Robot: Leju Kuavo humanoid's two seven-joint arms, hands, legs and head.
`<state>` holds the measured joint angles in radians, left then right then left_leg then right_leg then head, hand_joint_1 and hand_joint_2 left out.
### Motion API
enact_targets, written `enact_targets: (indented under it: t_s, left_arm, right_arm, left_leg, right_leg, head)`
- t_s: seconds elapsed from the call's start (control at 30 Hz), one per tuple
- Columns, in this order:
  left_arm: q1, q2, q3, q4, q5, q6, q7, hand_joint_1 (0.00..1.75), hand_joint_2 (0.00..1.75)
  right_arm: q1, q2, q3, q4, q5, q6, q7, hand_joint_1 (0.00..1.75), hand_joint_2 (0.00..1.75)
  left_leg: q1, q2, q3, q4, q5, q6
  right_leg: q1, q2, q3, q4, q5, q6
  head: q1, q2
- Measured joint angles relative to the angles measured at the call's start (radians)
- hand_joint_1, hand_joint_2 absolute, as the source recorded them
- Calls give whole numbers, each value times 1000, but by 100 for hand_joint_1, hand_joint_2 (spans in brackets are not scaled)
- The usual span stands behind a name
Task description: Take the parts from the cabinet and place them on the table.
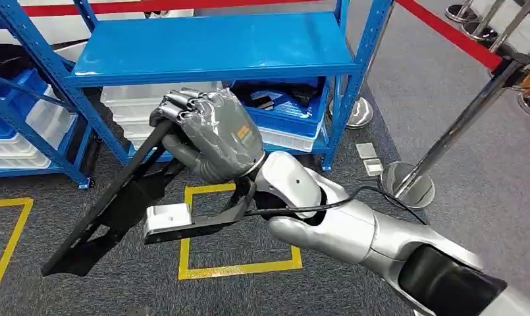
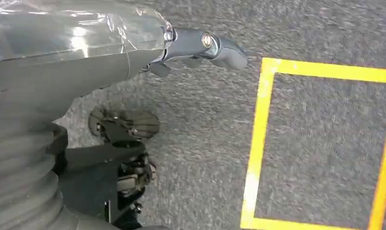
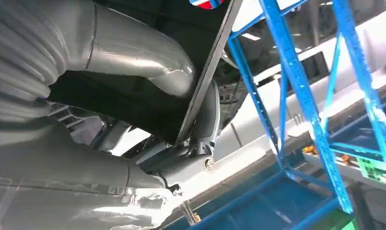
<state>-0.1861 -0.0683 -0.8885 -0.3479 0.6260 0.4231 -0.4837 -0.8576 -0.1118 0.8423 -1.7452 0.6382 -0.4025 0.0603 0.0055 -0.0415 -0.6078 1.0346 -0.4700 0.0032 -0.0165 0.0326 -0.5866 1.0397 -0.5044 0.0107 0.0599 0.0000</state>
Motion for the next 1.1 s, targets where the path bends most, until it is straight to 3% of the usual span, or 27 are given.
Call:
enact_targets:
  t_s: [0.07, 0.1, 0.13, 0.17, 0.23, 0.27, 0.3, 0.33, 0.37, 0.43, 0.47, 0.5, 0.57, 0.6, 0.63, 0.67, 0.7, 0.77, 0.8, 0.83, 0.87, 0.93, 0.97, 1.0, 1.1]
  left_arm:
    - [4, 0, 0, 0, 0, 0, 0, 0, 175]
    - [4, 0, 0, 0, 0, 0, 0, 0, 175]
    - [4, 0, 0, 0, 0, 0, 0, 0, 175]
    - [3, 0, 0, 0, 0, 0, 0, 0, 175]
    - [2, 0, 0, 0, 0, 0, 0, 0, 175]
    - [4, 0, 0, 0, 0, 0, 0, 0, 175]
    - [5, 0, 0, 0, 0, 0, 0, 0, 175]
    - [7, 0, 0, 0, 0, 0, 0, 0, 175]
    - [7, 0, 0, 0, 0, 0, 0, 0, 175]
    - [6, 2, 0, 0, 0, 0, 0, 0, 175]
    - [5, 2, 0, 0, 0, 0, 0, 0, 175]
    - [4, 2, 0, 0, 0, 0, 0, 0, 175]
    - [8, 2, 0, 0, 0, 0, 0, 0, 175]
    - [8, 2, 0, 0, 0, 0, 0, 0, 175]
    - [9, 2, 0, 0, 0, 0, 0, 0, 175]
    - [7, 2, 0, 0, 0, 1, 0, 0, 175]
    - [5, 2, 0, 0, 0, 1, 0, 0, 175]
    - [7, 2, 0, 0, 0, 2, 0, 0, 175]
    - [8, 2, 0, 0, 0, 2, 0, 0, 175]
    - [9, 2, 0, 0, 0, 2, 0, 0, 175]
    - [9, 2, 0, 0, 0, 2, 0, 0, 175]
    - [9, 2, 0, 0, -4, 1, 0, 0, 175]
    - [9, 2, 0, 0, -8, -1, 0, 0, 175]
    - [7, 2, 0, 0, -8, -2, 0, 0, 175]
    - [13, 2, 0, 0, -10, -2, 1, 0, 175]
  right_arm:
    - [0, 0, 0, 1, 0, 0, 1, 175, 175]
    - [-1, 2, 0, 1, 1, 0, 1, 175, 175]
    - [-1, 2, 0, 1, 2, 0, 0, 175, 175]
    - [-3, 2, 0, 1, 3, 0, 0, 175, 175]
    - [-3, 3, 0, 1, 8, 2, 0, 175, 175]
    - [-2, 3, 0, 1, 10, 2, 0, 175, 175]
    - [-2, 3, 0, 2, 12, 2, 0, 175, 175]
    - [-2, 3, 0, 2, 13, 2, 0, 175, 175]
    - [-3, 3, 0, 2, 13, 2, 0, 175, 175]
    - [-4, 5, 0, 2, 15, 2, -1, 175, 175]
    - [-5, 5, 0, 2, 15, 2, -1, 175, 175]
    - [-6, 5, 0, 2, 14, 2, 0, 175, 175]
    - [-5, 5, 0, 2, 14, 2, -1, 175, 175]
    - [-6, 6, 0, 2, 14, 2, 0, 175, 175]
    - [-7, 6, 0, 2, 15, 2, 0, 175, 175]
    - [-10, 7, 0, 1, 15, 2, 0, 175, 175]
    - [-12, 7, 0, 1, 15, 2, 0, 175, 175]
    - [-8, 6, 0, 2, 16, 3, 7, 175, 175]
    - [-7, 6, 0, 2, 17, 3, 9, 175, 175]
    - [-7, 6, 0, 2, 18, 3, 11, 175, 175]
    - [-7, 6, 0, 2, 18, 3, 13, 175, 175]
    - [-8, 6, 0, 1, 21, 2, 15, 175, 175]
    - [-7, 6, 0, 2, 21, 2, 18, 175, 175]
    - [-7, 6, 0, 1, 21, 2, 19, 175, 175]
    - [-2, 3, 0, 1, 25, 3, 25, 175, 175]
  left_leg:
    - [4, -5, -3, -7, 7, -12]
    - [3, -11, -4, -5, 6, -18]
    - [5, -4, -5, 9, -9, -23]
    - [2, 13, -25, 53, -42, -29]
    - [7, 26, -93, 206, -118, -39]
    - [8, 28, -122, 272, -142, -42]
    - [8, 30, -134, 299, -141, -42]
    - [8, 32, -121, 276, -119, -41]
    - [8, 34, -86, 210, -79, -38]
    - [5, 57, 6, 29, 4, -28]
    - [-3, 90, 21, -2, -10, -22]
    - [-10, 83, 16, -15, -5, -16]
    - [-12, 69, 9, -9, -5, -11]
    - [-10, 63, 10, -15, -2, -3]
    - [1, 59, 17, -26, 5, 6]
    - [1, 52, 16, -28, 8, 12]
    - [2, 47, 14, -28, 9, 17]
    - [1, 32, 13, -27, 9, 19]
    - [0, 23, 12, -25, 9, 19]
    - [1, 13, 12, -23, 9, 19]
    - [1, 4, 12, -21, 9, 18]
    - [3, -17, 12, -12, 4, 12]
    - [6, -23, 4, -8, 1, 7]
    - [0, -33, -7, 6, 2, 1]
    - [10, -54, -13, -5, 12, -20]
  right_leg:
    - [8, -5, -5, 1, 2, -7]
    - [4, -12, -3, -8, 8, -16]
    - [-1, -25, 1, -13, 11, -22]
    - [-2, -29, 2, -16, 13, -26]
    - [1, -45, 1, -15, 12, -30]
    - [2, -53, 0, -14, 11, -31]
    - [2, -59, -1, -13, 11, -32]
    - [2, -66, 0, -13, 10, -32]
    - [2, -72, 1, -12, 9, -31]
    - [2, -84, 8, -11, 4, -26]
    - [8, -89, 7, -11, 2, -23]
    - [9, -93, 5, -10, 2, -19]
    - [9, -108, 6, -13, 4, -11]
    - [11, -114, 10, -15, 3, -6]
    - [7, -96, 8, -5, -13, 2]
    - [7, -64, -4, 25, -37, 3]
    - [6, -45, -38, 101, -81, 3]
    - [6, -37, -110, 257, -144, 6]
    - [6, -37, -134, 302, -147, 8]
    - [6, -37, -131, 290, -124, 8]
    - [4, -36, -107, 237, -85, 6]
    - [0, -16, -25, 55, 11, 4]
    - [-6, 28, -8, 18, 0, 1]
    - [-6, 38, -9, -2, 2, 2]
    - [3, 18, -12, 4, 4, -14]
  head:
    - [-2, 0]
    - [-1, 0]
    - [-2, 0]
    - [-14, 0]
    - [-18, 0]
    - [-19, 0]
    - [-19, 0]
    - [-19, 0]
    - [-19, 0]
    - [-19, 0]
    - [-19, 0]
    - [-20, 0]
    - [-19, 0]
    - [-19, 0]
    - [-19, 0]
    - [-18, 0]
    - [-12, 0]
    - [-6, 0]
    - [-6, 0]
    - [-5, 0]
    - [-5, 0]
    - [-2, 0]
    - [-1, 0]
    - [-3, 0]
    - [-3, 0]
